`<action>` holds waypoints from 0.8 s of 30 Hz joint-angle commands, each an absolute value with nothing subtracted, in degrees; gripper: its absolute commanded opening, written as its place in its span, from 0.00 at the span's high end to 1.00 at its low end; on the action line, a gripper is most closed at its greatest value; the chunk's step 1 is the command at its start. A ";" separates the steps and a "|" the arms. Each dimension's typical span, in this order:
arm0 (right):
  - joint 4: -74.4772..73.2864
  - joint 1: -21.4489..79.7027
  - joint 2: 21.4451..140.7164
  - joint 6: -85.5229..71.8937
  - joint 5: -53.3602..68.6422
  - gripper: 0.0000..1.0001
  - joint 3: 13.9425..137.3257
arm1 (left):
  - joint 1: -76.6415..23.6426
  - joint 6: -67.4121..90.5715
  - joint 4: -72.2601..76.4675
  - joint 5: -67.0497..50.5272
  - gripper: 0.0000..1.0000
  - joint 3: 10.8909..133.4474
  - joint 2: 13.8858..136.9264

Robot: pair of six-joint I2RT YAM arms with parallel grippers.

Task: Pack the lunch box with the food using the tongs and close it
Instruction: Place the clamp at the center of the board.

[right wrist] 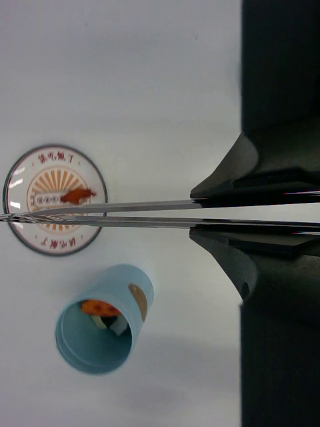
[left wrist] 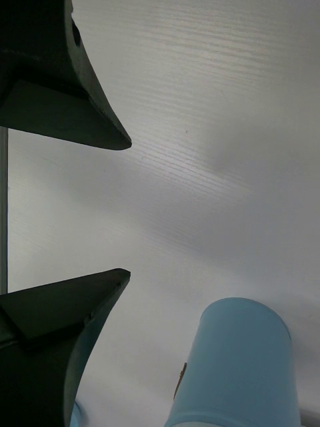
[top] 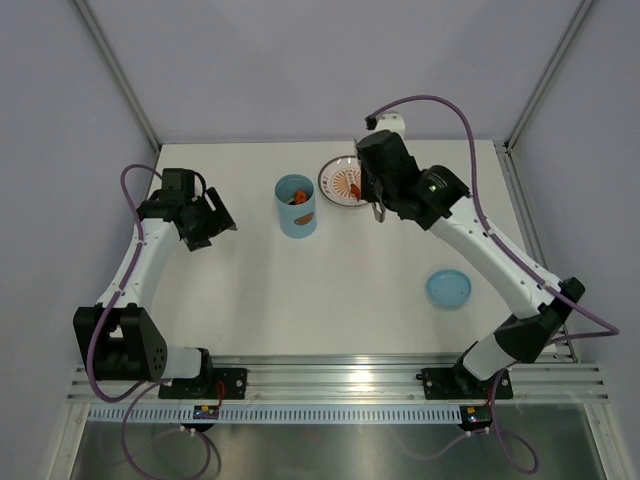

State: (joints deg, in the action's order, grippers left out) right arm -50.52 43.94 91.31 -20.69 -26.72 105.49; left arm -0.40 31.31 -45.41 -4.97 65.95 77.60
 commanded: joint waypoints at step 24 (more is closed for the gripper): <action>-20.39 9.76 103.43 -18.64 -22.50 0.75 81.82 | -0.09 31.29 -43.50 -7.56 0.24 65.92 76.55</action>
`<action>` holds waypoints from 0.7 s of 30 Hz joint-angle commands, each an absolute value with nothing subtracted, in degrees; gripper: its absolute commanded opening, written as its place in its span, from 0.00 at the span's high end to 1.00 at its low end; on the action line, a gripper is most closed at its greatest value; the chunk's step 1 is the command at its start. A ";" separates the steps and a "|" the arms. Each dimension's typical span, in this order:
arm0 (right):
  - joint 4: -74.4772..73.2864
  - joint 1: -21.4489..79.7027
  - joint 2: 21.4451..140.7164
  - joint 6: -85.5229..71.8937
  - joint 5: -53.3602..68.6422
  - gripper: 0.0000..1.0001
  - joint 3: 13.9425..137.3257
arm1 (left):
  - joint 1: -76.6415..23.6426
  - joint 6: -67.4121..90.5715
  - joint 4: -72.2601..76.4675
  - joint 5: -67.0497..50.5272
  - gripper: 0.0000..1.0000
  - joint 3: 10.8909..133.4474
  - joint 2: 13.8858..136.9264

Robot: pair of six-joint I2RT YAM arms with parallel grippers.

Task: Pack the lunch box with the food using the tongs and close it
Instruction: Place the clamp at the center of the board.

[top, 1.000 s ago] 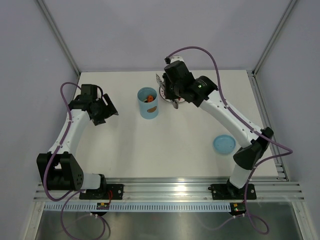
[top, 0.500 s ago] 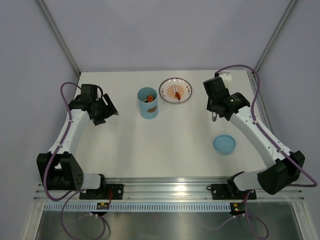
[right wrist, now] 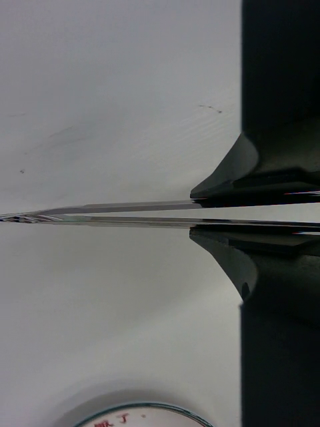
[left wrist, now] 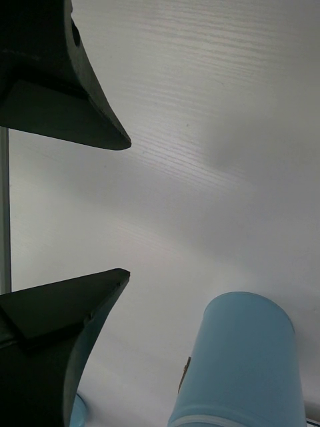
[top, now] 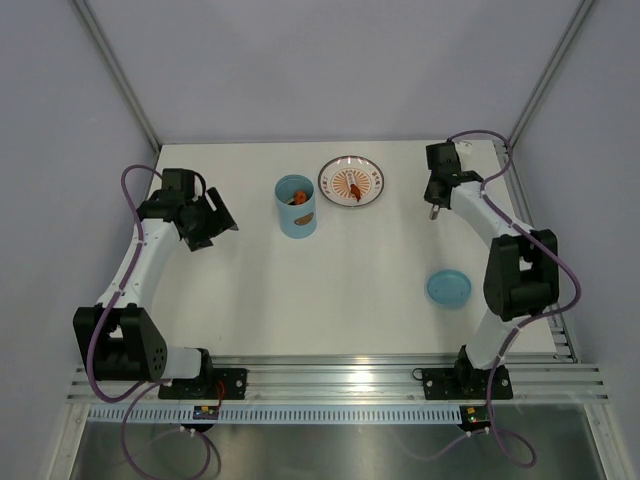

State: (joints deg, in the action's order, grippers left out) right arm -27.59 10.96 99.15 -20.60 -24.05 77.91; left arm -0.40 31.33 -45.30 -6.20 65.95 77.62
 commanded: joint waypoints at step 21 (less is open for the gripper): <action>-28.11 8.61 99.50 -21.53 -19.34 0.01 85.25 | -0.09 30.76 -44.12 -7.12 0.24 65.83 74.80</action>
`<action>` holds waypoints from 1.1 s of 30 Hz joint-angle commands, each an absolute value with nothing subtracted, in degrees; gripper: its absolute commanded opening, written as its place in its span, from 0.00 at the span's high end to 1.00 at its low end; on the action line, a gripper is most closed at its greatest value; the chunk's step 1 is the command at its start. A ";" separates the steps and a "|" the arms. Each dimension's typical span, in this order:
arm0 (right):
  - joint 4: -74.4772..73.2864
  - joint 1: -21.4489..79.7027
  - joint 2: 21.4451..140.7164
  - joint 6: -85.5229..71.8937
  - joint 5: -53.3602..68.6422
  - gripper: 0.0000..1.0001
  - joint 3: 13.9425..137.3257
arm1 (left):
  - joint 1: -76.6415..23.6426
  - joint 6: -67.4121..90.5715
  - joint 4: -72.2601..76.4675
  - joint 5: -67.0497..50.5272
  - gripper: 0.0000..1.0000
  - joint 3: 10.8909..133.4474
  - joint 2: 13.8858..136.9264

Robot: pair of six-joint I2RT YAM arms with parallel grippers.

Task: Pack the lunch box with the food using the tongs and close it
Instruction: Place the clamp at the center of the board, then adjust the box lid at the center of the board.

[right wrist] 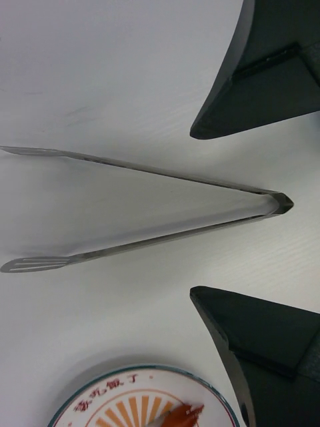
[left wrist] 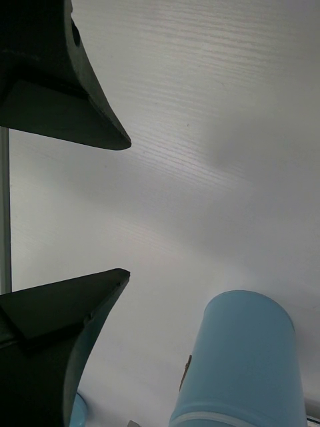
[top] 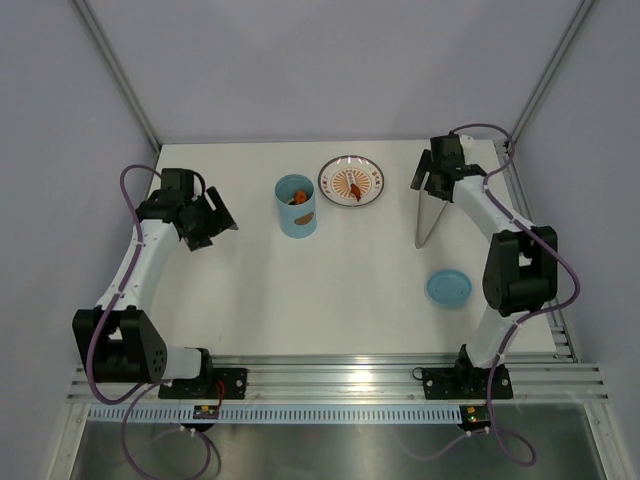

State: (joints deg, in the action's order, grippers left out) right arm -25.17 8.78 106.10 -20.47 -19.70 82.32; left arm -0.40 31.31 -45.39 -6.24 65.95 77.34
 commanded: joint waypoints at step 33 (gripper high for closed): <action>-41.57 17.40 83.40 -38.23 -8.96 0.44 49.48 | -0.09 31.29 -43.68 -7.47 0.24 66.27 74.27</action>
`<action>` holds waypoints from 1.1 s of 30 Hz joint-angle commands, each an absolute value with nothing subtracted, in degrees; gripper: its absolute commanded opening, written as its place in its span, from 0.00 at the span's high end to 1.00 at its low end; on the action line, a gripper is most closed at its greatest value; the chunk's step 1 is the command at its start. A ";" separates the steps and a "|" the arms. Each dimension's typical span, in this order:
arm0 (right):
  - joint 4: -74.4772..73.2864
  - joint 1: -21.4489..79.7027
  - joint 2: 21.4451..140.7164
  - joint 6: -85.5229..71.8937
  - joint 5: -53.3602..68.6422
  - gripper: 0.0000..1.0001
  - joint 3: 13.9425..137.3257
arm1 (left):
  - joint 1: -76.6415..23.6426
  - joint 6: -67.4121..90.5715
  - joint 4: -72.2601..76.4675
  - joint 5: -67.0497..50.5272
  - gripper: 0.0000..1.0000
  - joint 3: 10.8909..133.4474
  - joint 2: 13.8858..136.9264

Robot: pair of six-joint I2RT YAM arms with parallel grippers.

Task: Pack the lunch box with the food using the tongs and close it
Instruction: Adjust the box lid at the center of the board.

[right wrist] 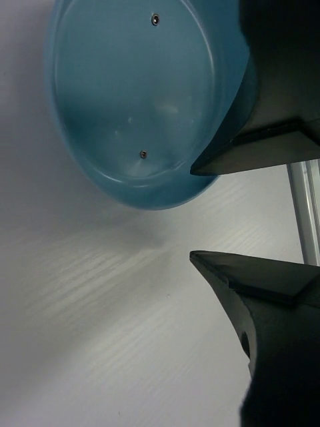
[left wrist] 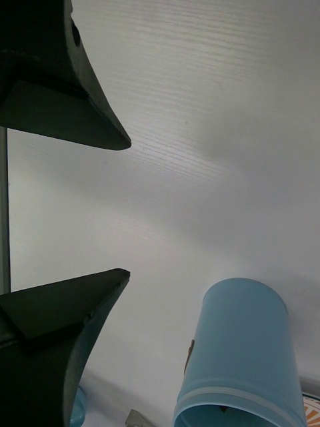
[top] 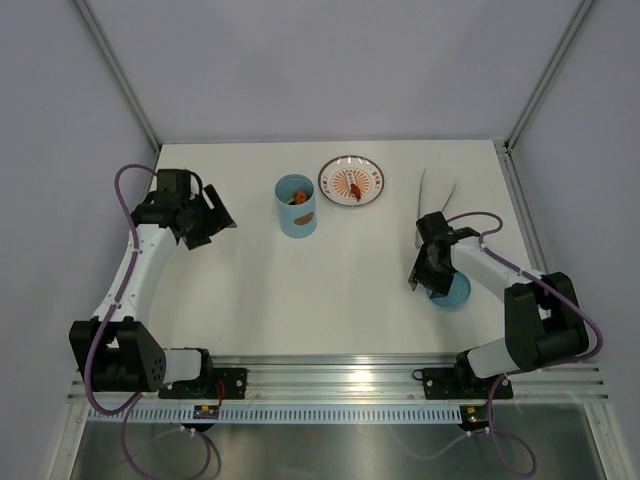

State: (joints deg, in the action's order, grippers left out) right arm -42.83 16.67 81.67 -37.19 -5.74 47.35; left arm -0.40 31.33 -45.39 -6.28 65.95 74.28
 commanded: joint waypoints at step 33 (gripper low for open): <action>-1.07 29.53 77.42 -64.41 19.59 1.00 48.16 | -15.52 26.28 -32.62 -21.08 0.10 52.13 63.20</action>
